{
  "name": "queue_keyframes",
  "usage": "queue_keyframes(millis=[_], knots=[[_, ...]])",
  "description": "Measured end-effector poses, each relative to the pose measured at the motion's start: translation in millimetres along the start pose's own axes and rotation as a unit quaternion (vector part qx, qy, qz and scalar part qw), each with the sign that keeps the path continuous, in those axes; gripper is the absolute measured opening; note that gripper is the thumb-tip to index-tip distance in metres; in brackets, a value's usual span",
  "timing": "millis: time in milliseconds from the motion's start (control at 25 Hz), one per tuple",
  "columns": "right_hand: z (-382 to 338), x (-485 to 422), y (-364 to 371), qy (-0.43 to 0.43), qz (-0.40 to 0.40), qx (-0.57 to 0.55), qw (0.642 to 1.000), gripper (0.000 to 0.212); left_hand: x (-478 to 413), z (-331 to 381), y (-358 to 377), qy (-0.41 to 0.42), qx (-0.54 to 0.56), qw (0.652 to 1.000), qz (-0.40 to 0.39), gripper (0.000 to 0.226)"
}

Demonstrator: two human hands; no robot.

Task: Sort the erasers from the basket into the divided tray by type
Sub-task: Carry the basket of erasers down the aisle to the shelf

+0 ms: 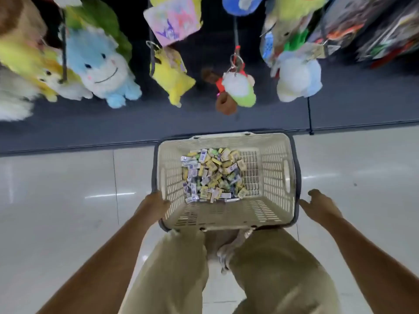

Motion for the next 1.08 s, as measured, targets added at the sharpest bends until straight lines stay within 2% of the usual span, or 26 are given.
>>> queue_keyframes(millis=[160, 240, 320, 360, 440, 480, 520, 560, 680, 840, 1080], knots=[[-2, -34, 16, 0.015, 0.010, -0.081, 0.997, 0.064, -35, -16, 4, -0.065, 0.072, 0.992, 0.087, 0.048], [-6, -54, 21, 0.010, 0.028, -0.123, 0.992, 0.052, -50, -25, 5, -0.073, 0.100, 0.981, 0.152, 0.051], [-8, -71, 23, 0.014, 0.046, -0.208, 0.977, 0.035, -66, -31, 11, -0.062, 0.173, 0.972, 0.145, 0.044], [-8, -77, 28, 0.023, 0.041, -0.294, 0.955, 0.030, -73, -33, 15, -0.060, 0.245, 0.959, 0.130, 0.034], [-10, -82, 36, 0.042, 0.020, -0.435, 0.899, 0.022, -82, -38, 20, -0.081, 0.418, 0.898, 0.107, 0.016], [-11, -83, 37, 0.047, 0.014, -0.470, 0.881, 0.019, -83, -38, 22, -0.085, 0.481, 0.868, 0.095, 0.012], [-11, -82, 35, 0.049, 0.011, -0.488, 0.871, 0.018, -80, -37, 21, -0.081, 0.511, 0.852, 0.085, 0.008], [-11, -78, 32, 0.050, 0.009, -0.500, 0.865, 0.017, -76, -36, 18, -0.074, 0.517, 0.849, 0.077, 0.004], [-7, -50, 11, 0.048, 0.014, -0.513, 0.857, 0.018, -47, -26, 2, -0.048, 0.510, 0.856, 0.067, 0.012], [11, 11, -17, 0.052, 0.040, -0.519, 0.852, 0.020, 13, -19, -17, -0.030, 0.466, 0.883, 0.044, 0.019], [38, 132, -57, 0.058, 0.060, -0.524, 0.847, 0.024, 122, -2, -71, 0.035, 0.393, 0.914, 0.095, 0.022]])
Point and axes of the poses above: each hand's wrist, its own x-axis away from the middle knuckle, its own y-axis out of the palm, z = x × y, the point moved 5 cm from there along -x, towards the middle knuckle, and after that the axes turned 7 degrees about -z, right-handed, at the moved point
